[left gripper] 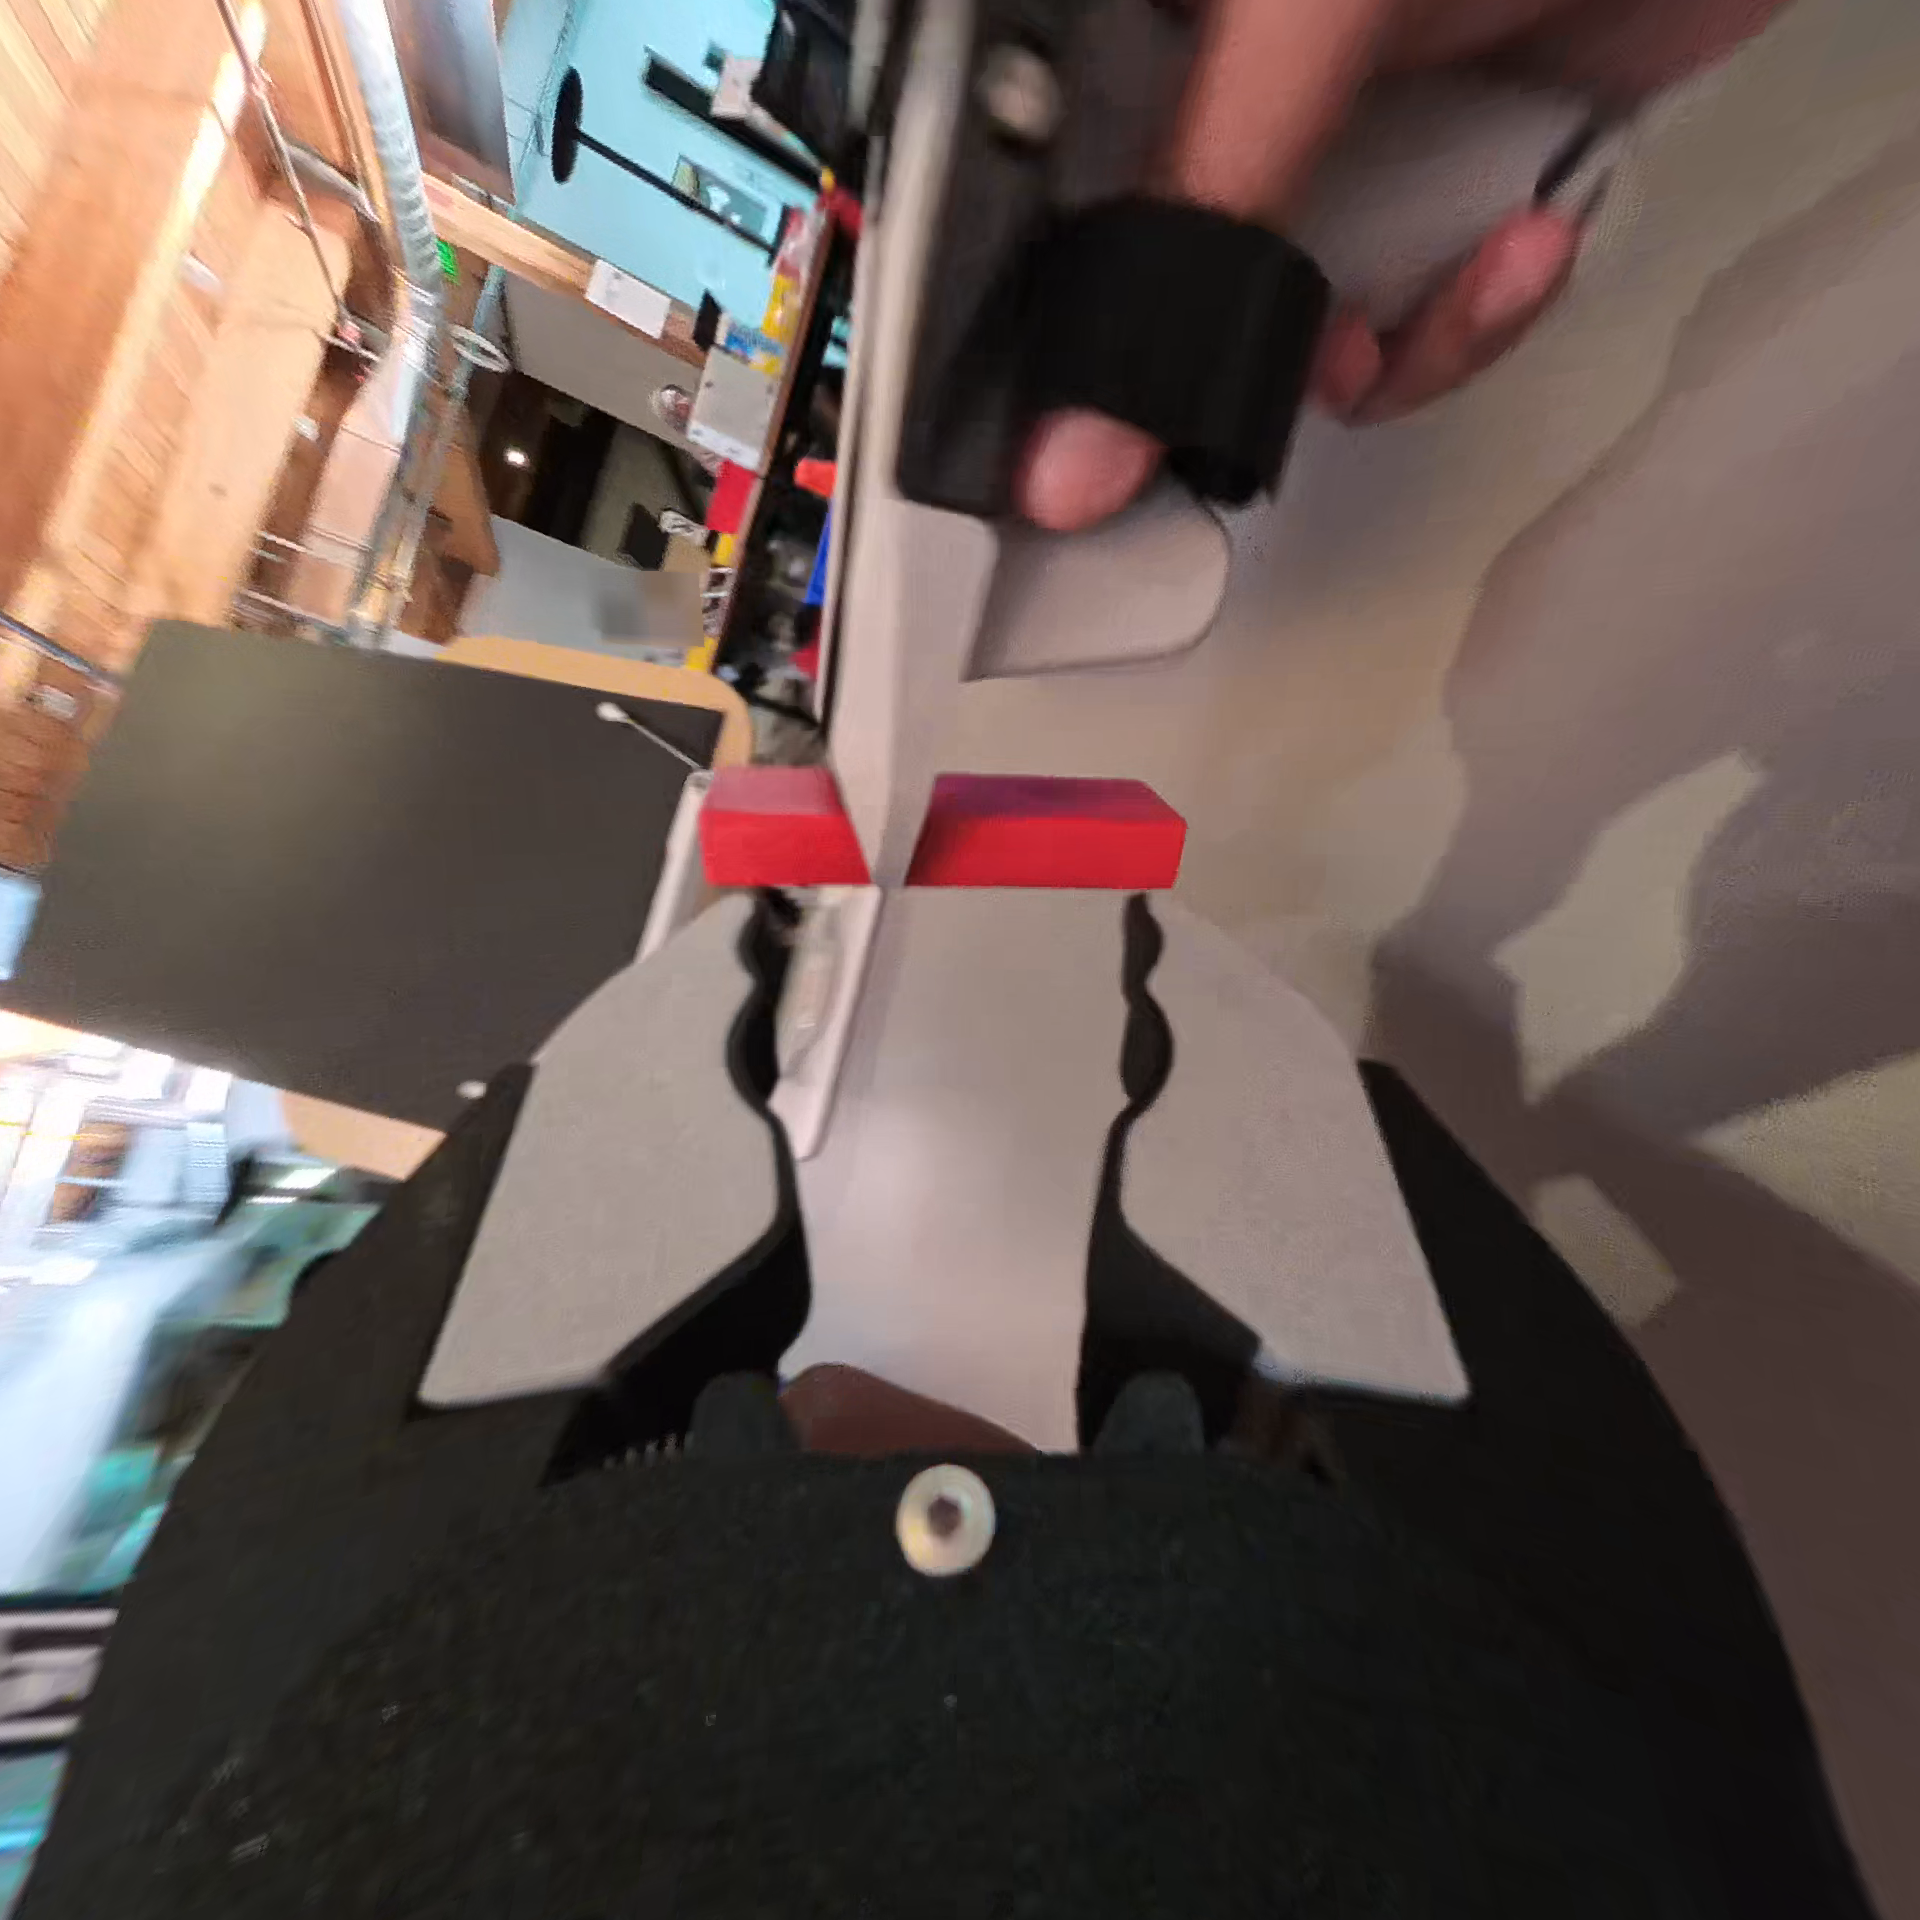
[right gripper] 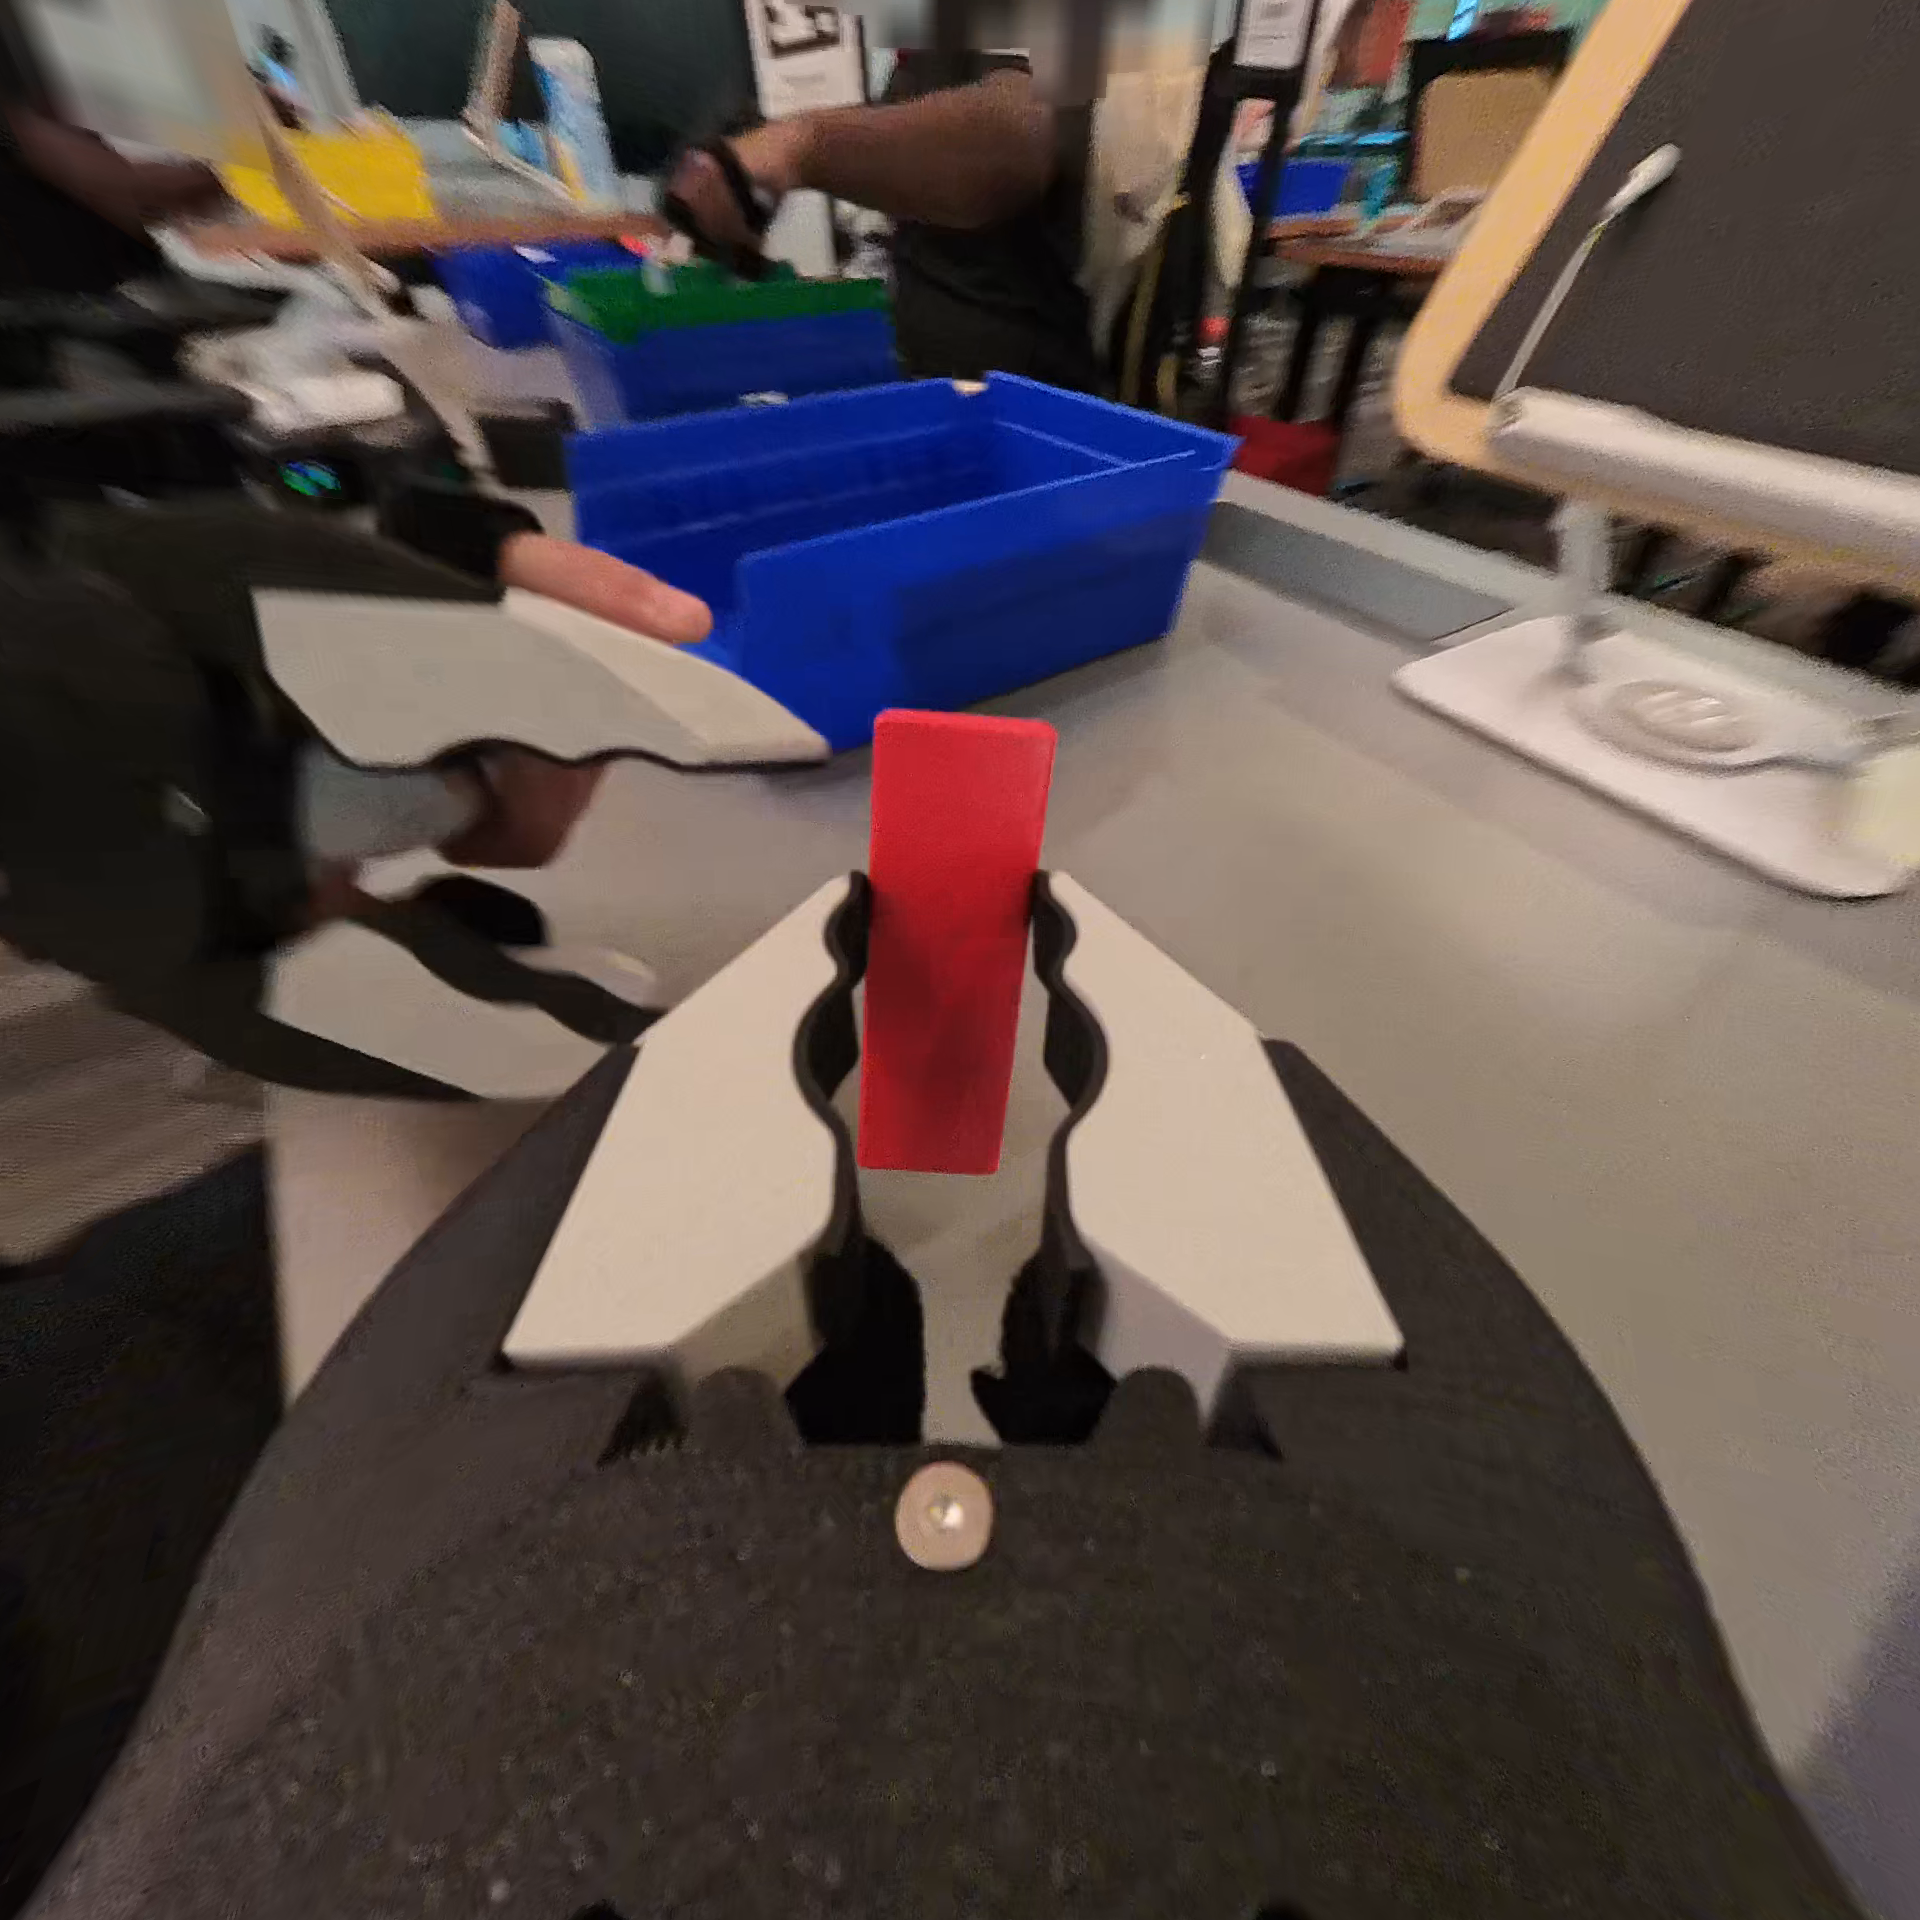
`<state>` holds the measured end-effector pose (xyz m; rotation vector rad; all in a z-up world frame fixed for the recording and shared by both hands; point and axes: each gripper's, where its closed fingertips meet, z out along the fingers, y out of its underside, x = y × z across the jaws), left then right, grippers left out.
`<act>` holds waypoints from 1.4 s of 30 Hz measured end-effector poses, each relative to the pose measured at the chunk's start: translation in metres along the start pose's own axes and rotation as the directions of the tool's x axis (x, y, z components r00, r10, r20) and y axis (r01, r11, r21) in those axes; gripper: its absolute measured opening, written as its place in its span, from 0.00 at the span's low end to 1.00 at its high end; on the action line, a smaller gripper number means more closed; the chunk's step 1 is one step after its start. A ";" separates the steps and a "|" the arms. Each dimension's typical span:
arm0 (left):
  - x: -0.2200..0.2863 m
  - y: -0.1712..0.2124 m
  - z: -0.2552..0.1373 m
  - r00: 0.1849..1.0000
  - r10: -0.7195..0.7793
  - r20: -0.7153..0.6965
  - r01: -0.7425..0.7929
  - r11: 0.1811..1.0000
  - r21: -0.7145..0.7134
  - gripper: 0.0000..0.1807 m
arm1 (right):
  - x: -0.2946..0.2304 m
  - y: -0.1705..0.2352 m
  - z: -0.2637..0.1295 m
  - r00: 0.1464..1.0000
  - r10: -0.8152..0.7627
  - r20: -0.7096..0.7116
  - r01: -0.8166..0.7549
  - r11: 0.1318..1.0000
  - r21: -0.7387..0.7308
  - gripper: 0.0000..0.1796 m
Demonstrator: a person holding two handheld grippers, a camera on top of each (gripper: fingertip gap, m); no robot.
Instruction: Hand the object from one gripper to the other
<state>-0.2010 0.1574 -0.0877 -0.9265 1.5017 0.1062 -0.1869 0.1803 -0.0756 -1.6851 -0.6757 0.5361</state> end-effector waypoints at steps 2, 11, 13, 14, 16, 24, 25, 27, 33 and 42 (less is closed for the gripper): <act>-0.012 0.001 -0.003 0.967 -0.250 -0.047 0.251 0.967 0.028 0.26 | 0.009 -0.008 -0.006 0.993 -0.073 -0.089 0.076 0.997 0.034 0.17; -0.029 -0.007 -0.002 0.627 -0.743 -0.234 0.771 0.634 0.052 0.32 | 0.010 -0.049 -0.026 0.833 0.509 0.218 -0.550 0.715 0.432 0.17; -0.028 -0.021 -0.005 0.719 -0.666 -0.199 0.693 0.711 0.123 0.32 | 0.013 -0.047 -0.025 0.678 0.634 0.372 -0.732 0.532 0.426 0.17; -0.027 -0.026 -0.005 0.765 -0.621 -0.168 0.643 0.753 0.143 0.32 | 0.011 -0.047 -0.024 0.592 0.666 0.455 -0.804 0.447 0.392 0.17; -0.023 -0.035 -0.005 0.840 -0.530 -0.116 0.543 0.820 0.180 0.33 | 0.010 -0.044 -0.021 0.509 0.700 0.502 -0.857 0.359 0.368 0.17; -0.040 -0.023 -0.006 0.903 -0.421 0.083 0.404 0.899 0.169 0.09 | 0.000 -0.047 -0.019 0.328 0.694 0.641 -0.945 0.233 0.231 0.17; -0.040 -0.022 -0.007 0.904 -0.421 0.076 0.404 0.898 0.172 0.09 | -0.001 -0.047 -0.018 0.342 0.691 0.637 -0.940 0.257 0.225 0.17; -0.043 -0.020 -0.008 0.910 -0.407 0.077 0.390 0.904 0.175 0.09 | -0.002 -0.048 -0.018 0.403 0.687 0.605 -0.914 0.338 0.226 0.18; -0.049 -0.013 -0.015 0.888 -0.457 -0.045 0.457 0.869 0.192 0.09 | 0.039 -0.026 -0.031 0.966 0.254 0.041 -0.256 0.936 0.242 0.24; -0.019 0.013 -0.006 0.990 -0.095 -0.103 0.099 0.995 0.033 0.09 | 0.008 0.005 -0.020 0.535 -0.821 -0.199 0.773 0.571 -0.276 0.31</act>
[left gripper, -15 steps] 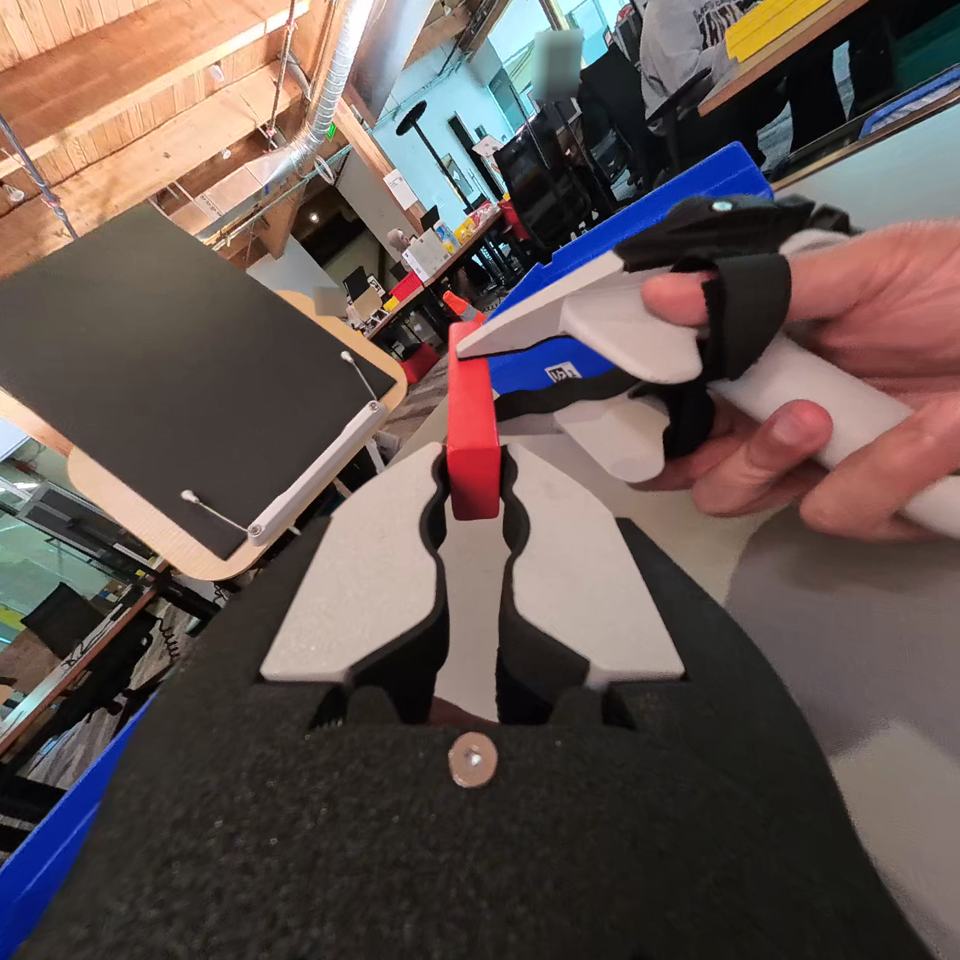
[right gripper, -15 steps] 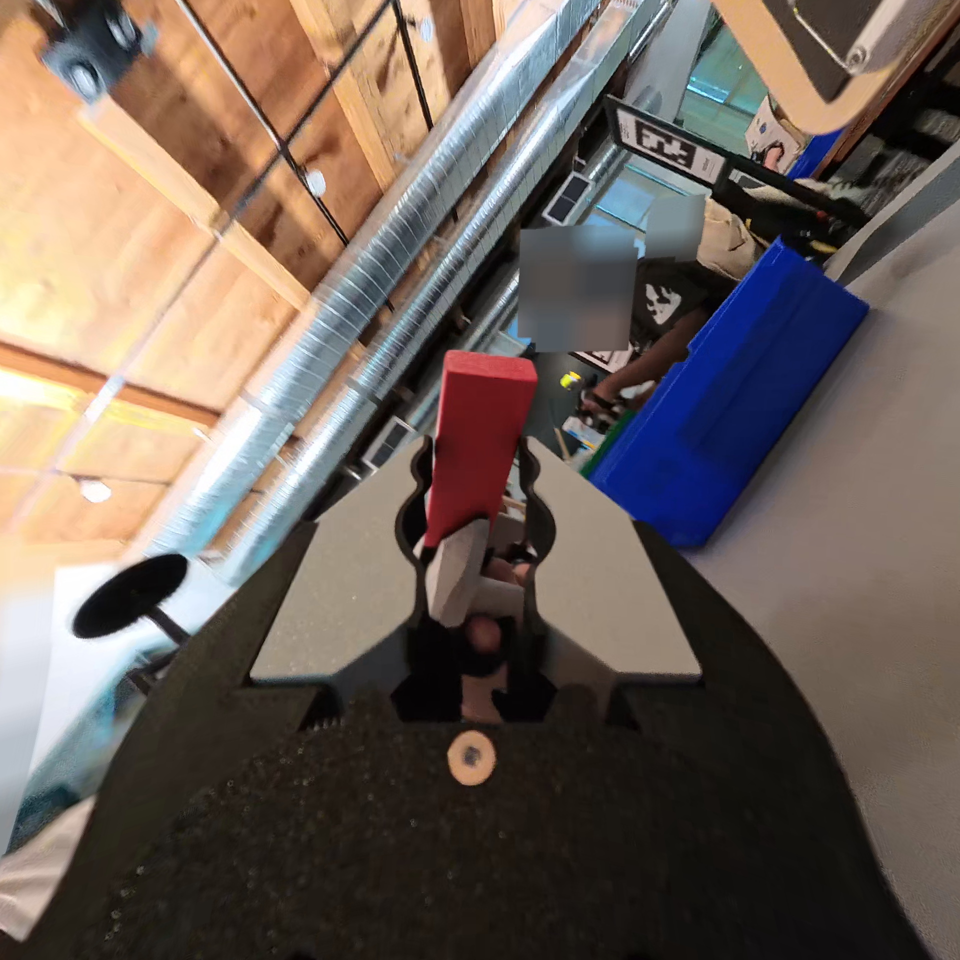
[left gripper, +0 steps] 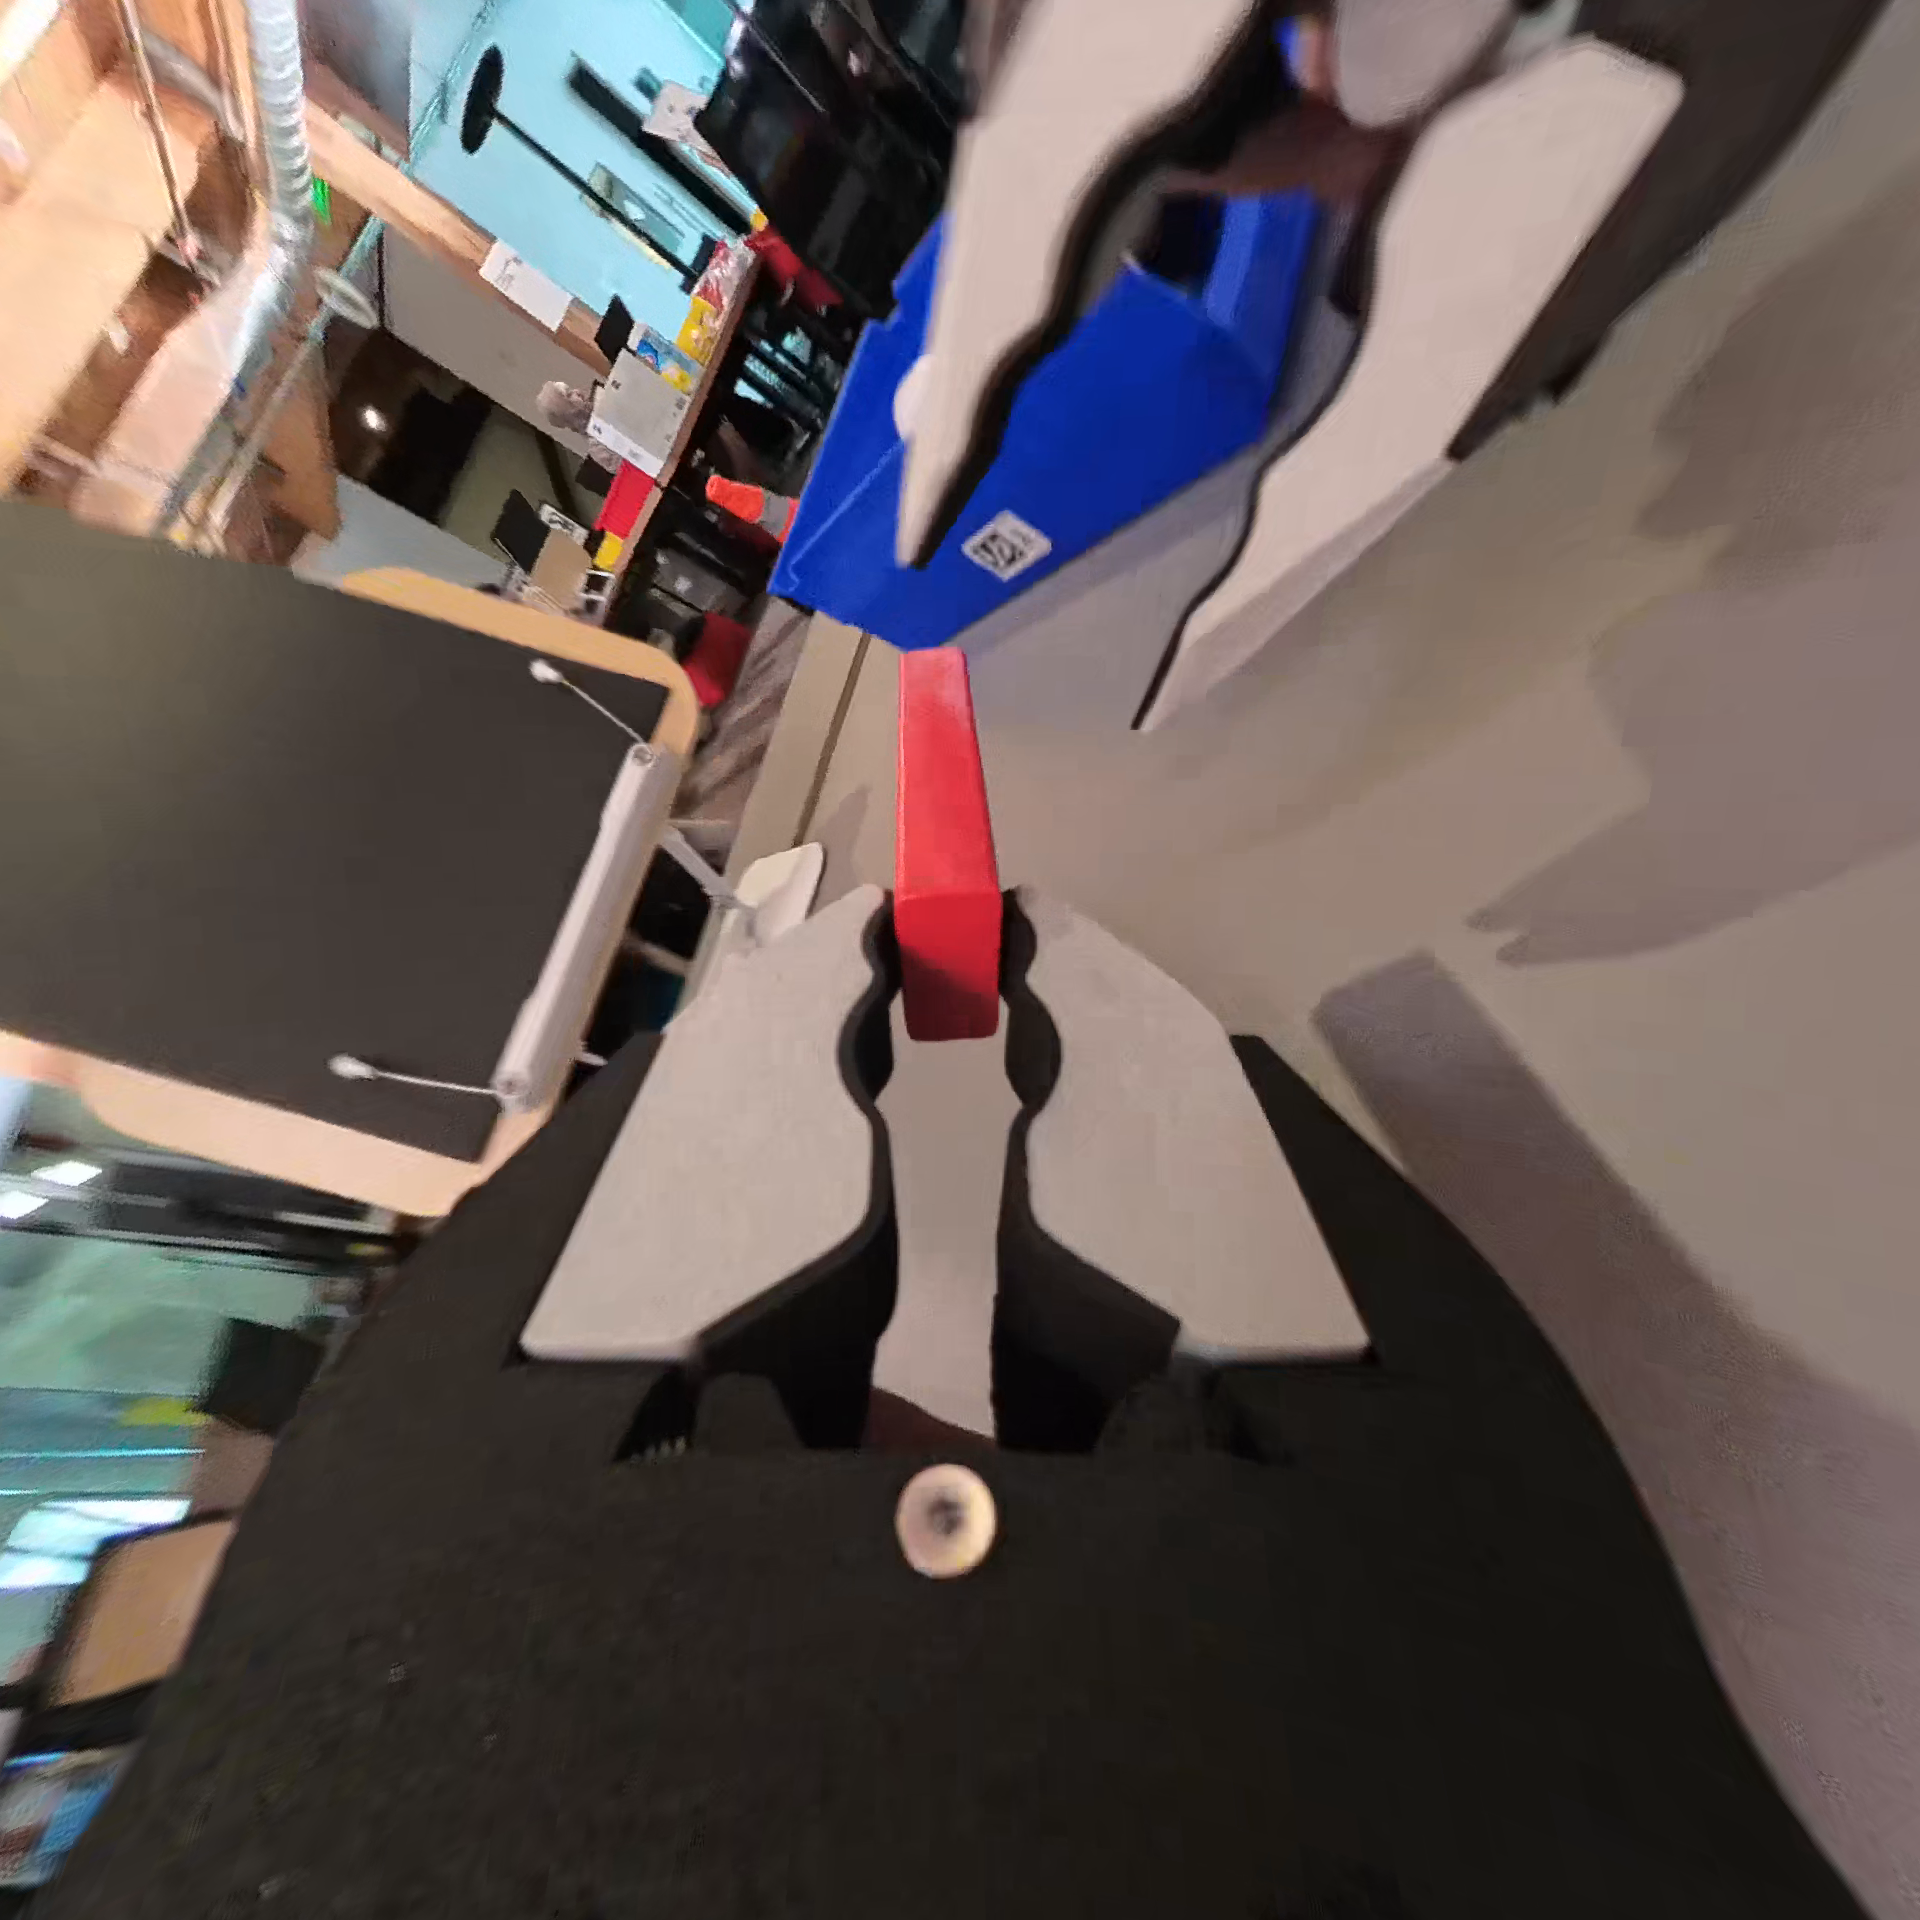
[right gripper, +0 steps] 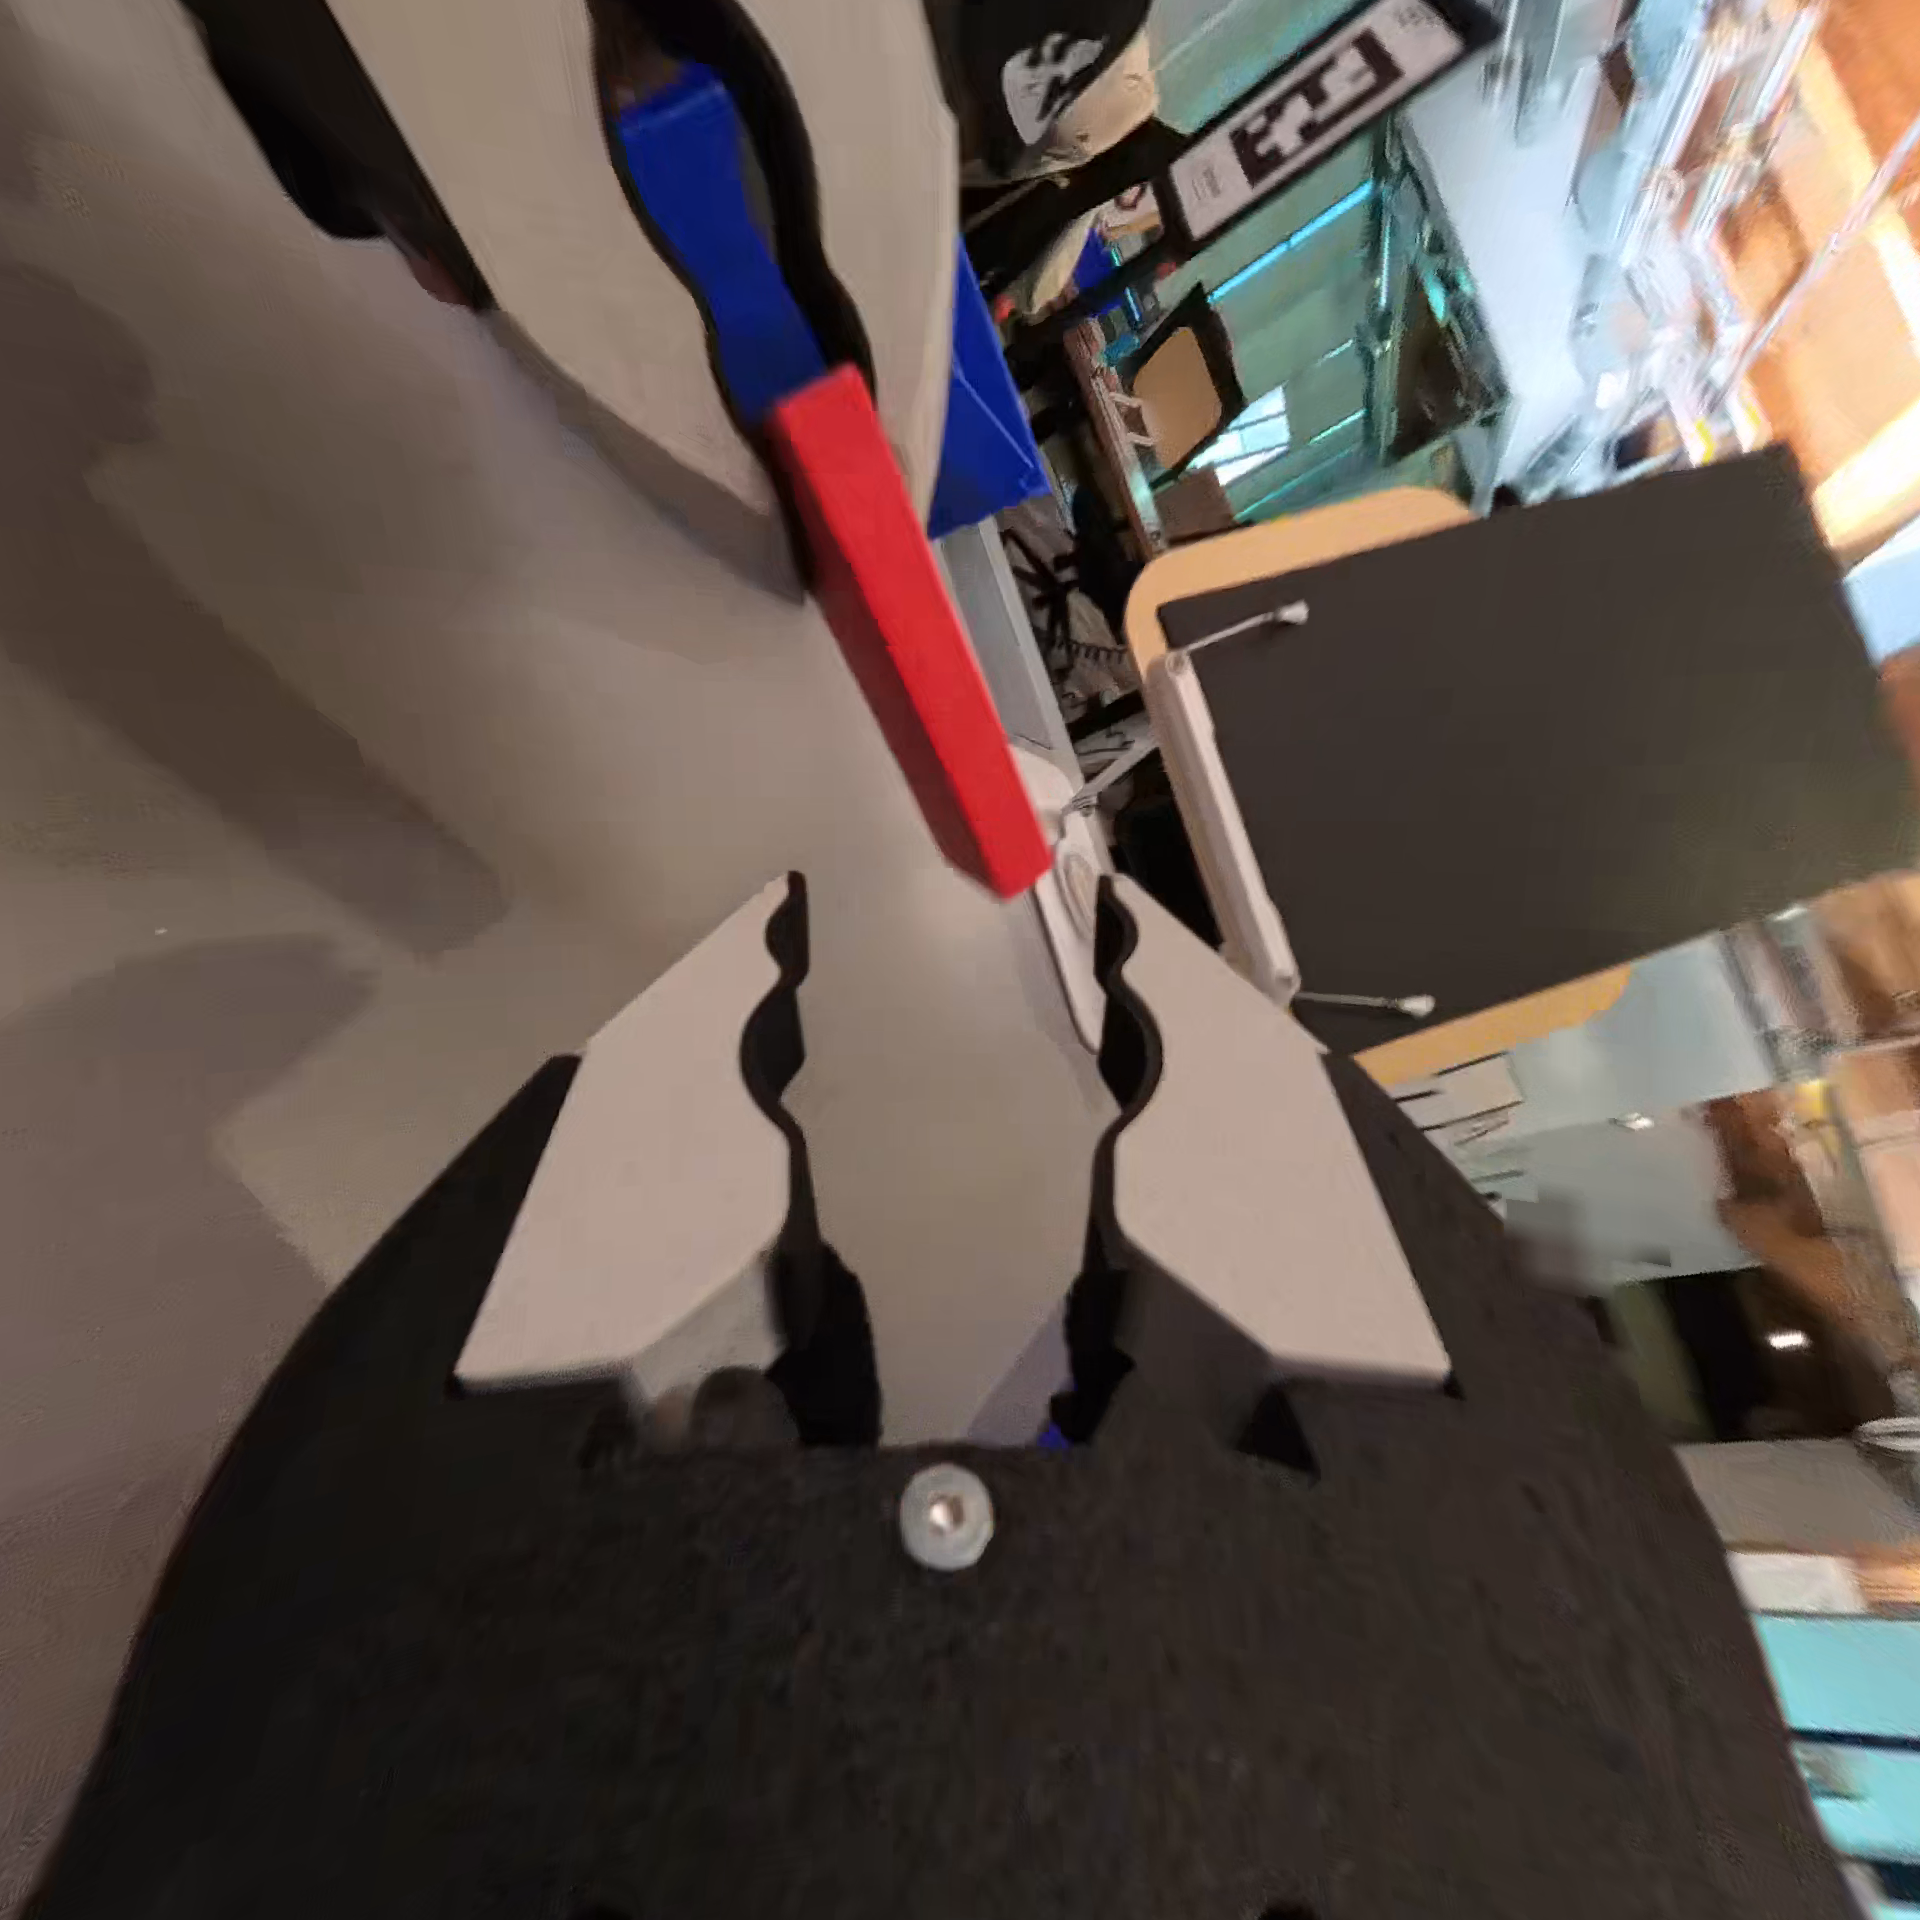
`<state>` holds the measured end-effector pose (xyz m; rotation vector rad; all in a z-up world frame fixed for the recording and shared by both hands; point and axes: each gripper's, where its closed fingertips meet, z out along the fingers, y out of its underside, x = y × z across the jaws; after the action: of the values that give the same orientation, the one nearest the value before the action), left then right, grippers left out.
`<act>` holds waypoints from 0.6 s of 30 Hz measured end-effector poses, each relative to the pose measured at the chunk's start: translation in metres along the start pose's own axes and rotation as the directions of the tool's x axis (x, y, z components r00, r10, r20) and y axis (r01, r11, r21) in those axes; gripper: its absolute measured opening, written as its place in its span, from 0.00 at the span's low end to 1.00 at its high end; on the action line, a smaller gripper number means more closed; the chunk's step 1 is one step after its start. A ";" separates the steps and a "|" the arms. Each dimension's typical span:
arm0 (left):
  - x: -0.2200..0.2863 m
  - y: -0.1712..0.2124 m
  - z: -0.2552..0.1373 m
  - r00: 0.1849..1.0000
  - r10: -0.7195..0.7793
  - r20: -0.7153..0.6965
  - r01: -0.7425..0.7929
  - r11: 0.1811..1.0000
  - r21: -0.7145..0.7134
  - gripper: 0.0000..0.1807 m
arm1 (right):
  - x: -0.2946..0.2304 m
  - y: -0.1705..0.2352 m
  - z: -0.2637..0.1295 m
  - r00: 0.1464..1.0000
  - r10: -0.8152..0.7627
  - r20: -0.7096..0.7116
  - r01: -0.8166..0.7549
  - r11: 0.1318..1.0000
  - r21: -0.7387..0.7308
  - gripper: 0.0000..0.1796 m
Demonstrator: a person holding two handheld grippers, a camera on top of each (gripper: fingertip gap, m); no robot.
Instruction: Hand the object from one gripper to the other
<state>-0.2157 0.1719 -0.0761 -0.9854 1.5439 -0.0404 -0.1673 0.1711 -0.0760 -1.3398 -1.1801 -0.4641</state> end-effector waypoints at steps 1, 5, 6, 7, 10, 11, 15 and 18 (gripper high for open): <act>0.006 0.002 0.001 0.996 0.085 0.000 -0.085 0.996 -0.023 0.09 | -0.002 -0.004 0.003 0.998 -0.061 -0.020 0.060 0.998 -0.011 0.31; 0.030 0.001 0.007 0.960 0.279 -0.010 -0.279 0.958 -0.065 0.09 | -0.028 -0.005 0.015 0.972 -0.232 0.046 0.235 0.969 -0.072 0.22; 0.033 -0.001 0.009 0.955 0.296 -0.010 -0.296 0.953 -0.064 0.09 | -0.033 -0.005 0.016 0.957 -0.286 0.043 0.288 0.954 -0.078 0.09; 0.034 0.000 0.010 0.949 0.314 -0.005 -0.314 0.947 -0.073 0.09 | -0.034 -0.003 0.017 0.943 -0.332 0.036 0.334 0.938 -0.096 0.09; 0.036 0.003 0.012 0.953 0.304 0.008 -0.302 0.950 -0.082 0.09 | -0.037 0.000 0.016 0.952 -0.290 0.094 0.300 0.948 -0.107 0.09; 0.034 0.003 0.012 0.968 0.251 0.014 -0.250 0.965 -0.079 0.10 | -0.035 0.002 0.016 0.956 -0.274 0.105 0.285 0.952 -0.114 0.09; 0.012 0.002 0.001 0.979 -0.204 -0.004 0.204 0.978 -0.038 0.17 | 0.008 0.017 0.006 0.991 -0.134 0.030 0.137 0.982 -0.128 0.09; 0.016 0.005 -0.006 0.688 -0.703 -0.181 0.698 0.709 -0.104 0.24 | 0.071 0.043 -0.012 0.976 0.219 -0.021 -0.220 0.972 -0.084 0.09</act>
<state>-0.2215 0.1624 -0.0898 -1.5953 1.2574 -0.6926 -0.0986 0.1959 -0.0348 -1.5210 -0.9974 -0.3655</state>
